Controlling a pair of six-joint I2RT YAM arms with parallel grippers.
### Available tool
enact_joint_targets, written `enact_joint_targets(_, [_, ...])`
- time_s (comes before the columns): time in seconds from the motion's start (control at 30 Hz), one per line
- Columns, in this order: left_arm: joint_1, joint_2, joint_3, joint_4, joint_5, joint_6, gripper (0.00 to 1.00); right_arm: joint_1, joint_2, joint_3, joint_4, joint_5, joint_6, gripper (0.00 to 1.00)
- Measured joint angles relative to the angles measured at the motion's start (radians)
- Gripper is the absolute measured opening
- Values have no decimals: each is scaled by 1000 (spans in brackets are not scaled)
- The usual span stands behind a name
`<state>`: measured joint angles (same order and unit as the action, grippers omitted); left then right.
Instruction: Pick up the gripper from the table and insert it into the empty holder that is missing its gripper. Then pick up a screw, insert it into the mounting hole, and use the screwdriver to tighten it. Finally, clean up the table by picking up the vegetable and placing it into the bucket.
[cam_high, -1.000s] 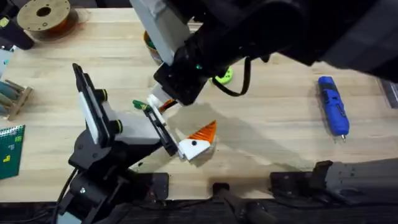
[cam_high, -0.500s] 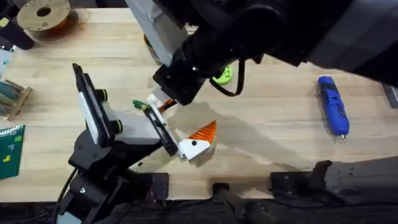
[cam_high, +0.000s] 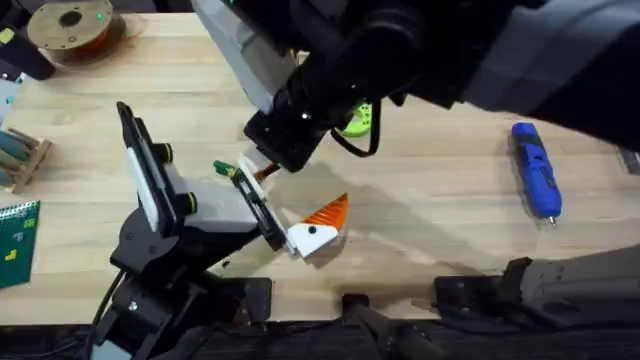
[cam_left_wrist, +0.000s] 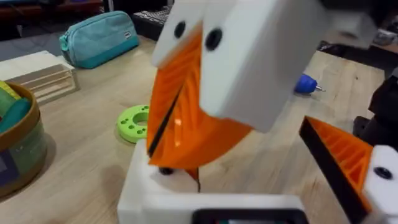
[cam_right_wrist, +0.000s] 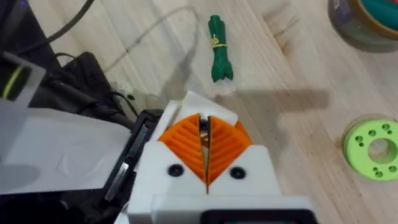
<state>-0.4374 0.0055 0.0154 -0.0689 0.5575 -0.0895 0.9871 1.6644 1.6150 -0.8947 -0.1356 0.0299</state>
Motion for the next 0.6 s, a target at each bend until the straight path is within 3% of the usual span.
enact_joint_targets(0.27, [0, 0, 0, 0, 0, -1, 986, 0, 3, 0, -4, 0, 0, 8])
enact_joint_targets(0.3, [0, 0, 0, 0, 0, 0, 986, 0, 3, 0, -5, 0, 3, 132])
enact_joint_targets(0.33, [0, 0, 0, 0, 0, 0, 988, 0, 3, 0, -10, 6, 3, 570])
enact_joint_targets(0.4, [0, 0, 0, 0, -1, -1, 987, -12, 3, 0, -12, 25, -1, 850])
enact_joint_targets(0.6, [0, 0, 0, 0, 0, 0, 987, -42, -3, 0, -69, 14, 0, 897])
